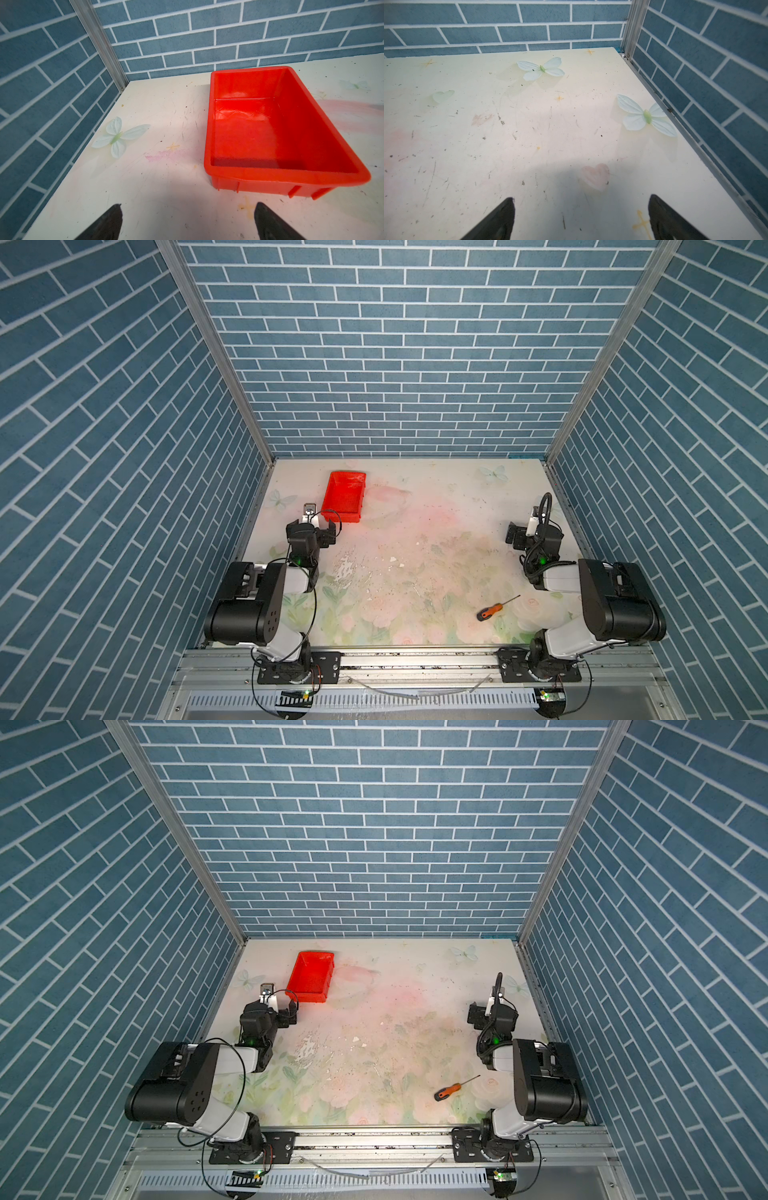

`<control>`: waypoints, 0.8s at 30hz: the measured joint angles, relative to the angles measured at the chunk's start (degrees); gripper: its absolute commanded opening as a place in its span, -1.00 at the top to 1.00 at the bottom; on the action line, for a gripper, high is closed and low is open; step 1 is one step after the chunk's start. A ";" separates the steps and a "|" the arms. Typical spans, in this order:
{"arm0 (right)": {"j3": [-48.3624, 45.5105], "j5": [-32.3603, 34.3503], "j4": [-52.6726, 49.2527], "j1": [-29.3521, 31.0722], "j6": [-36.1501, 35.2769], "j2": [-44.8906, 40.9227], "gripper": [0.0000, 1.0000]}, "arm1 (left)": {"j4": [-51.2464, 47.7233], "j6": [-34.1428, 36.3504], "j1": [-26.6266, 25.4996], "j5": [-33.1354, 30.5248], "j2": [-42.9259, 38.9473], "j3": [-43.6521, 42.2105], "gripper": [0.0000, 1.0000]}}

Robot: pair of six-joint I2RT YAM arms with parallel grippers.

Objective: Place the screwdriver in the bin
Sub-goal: 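Move the right gripper toward the orange screwdriver while the left arm extends inward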

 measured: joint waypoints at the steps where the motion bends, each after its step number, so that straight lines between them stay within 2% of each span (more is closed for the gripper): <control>1: 0.00 0.00 0.00 0.00 0.00 0.00 -0.98 | -0.02 0.00 0.00 0.00 0.00 0.00 -0.99; 11: 0.00 1.14 -1.88 0.00 0.02 -1.53 -0.98 | -0.20 1.01 -0.42 1.33 -1.16 -0.37 -0.99; 17: 0.59 3.10 -11.15 0.33 0.83 -13.77 -0.98 | -4.28 4.33 -4.11 1.05 -11.56 -1.09 -0.99; 24: 4.44 3.91 -25.59 0.83 7.78 -27.65 -0.98 | -13.16 10.86 -14.05 0.02 -20.61 1.90 -0.99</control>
